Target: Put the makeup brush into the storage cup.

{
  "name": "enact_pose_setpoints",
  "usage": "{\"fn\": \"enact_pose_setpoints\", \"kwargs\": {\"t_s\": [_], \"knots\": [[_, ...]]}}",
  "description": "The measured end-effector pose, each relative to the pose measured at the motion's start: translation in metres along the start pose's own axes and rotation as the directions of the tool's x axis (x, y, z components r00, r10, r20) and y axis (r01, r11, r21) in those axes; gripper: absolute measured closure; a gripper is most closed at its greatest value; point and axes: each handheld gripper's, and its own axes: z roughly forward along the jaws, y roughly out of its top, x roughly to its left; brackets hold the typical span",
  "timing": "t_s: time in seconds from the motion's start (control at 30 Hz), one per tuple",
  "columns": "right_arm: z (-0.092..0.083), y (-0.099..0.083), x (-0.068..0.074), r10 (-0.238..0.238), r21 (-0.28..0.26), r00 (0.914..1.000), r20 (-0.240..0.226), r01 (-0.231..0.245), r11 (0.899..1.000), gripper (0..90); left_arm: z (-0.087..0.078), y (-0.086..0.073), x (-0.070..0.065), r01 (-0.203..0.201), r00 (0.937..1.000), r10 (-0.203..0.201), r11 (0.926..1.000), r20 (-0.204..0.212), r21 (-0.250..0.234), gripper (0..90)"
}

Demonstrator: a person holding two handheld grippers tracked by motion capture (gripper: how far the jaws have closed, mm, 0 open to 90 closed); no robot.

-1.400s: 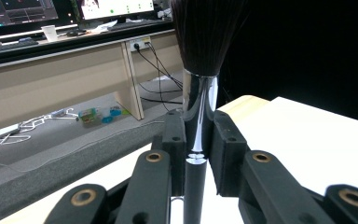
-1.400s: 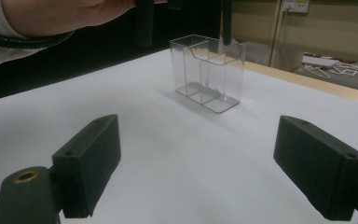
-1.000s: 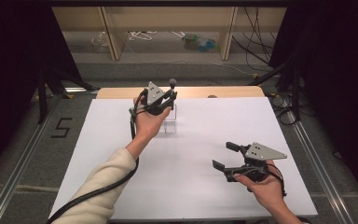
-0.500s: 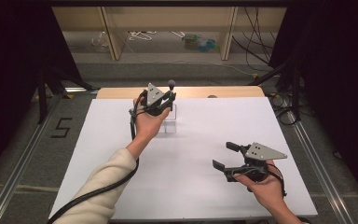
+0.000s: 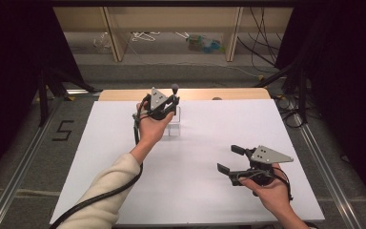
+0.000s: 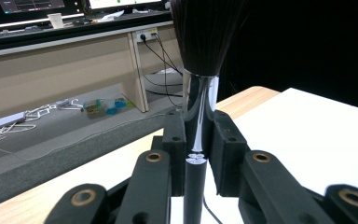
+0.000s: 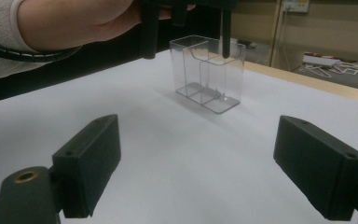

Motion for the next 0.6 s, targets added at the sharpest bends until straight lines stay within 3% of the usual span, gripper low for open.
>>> {"fn": "enact_pose_setpoints", "kwargs": {"t_s": [0.1,0.4,0.47,0.5,0.53,0.6], "knots": [[0.0002,-0.0001,0.0014,0.023,0.002,0.9997,-0.009,-0.023,1.000,15.6,0.0007,-0.0015,-0.0001,-0.002,1.0000,0.002,1.0000,0.001,0.006,77.5],[0.0000,0.0001,0.0004,0.006,-0.003,1.0000,0.005,-0.006,1.000,15.7,0.0026,-0.0039,-0.0012,0.009,1.0000,-0.009,0.9999,0.002,0.009,77.5],[-0.0001,0.0000,0.0012,0.023,0.001,0.9997,-0.009,-0.023,1.000,15.7,0.0028,-0.0054,-0.0015,0.006,1.0000,-0.006,0.9999,0.001,0.011,77.5],[0.0001,0.0002,-0.0003,-0.005,-0.012,1.0000,0.002,0.005,1.000,15.6,0.0028,-0.0054,-0.0015,0.006,1.0000,-0.006,0.9999,0.001,0.011,77.4],[-0.0008,0.0003,0.0013,0.021,0.008,0.9998,-0.004,-0.021,1.000,15.7,0.0029,-0.0065,-0.0023,0.011,0.9999,-0.011,0.9998,0.001,0.014,77.4],[-0.0006,0.0002,0.0010,0.016,0.004,0.9999,-0.004,-0.016,1.000,15.6,0.0028,-0.0070,-0.0026,0.010,0.9999,-0.010,0.9998,0.001,0.016,77.5]]}}
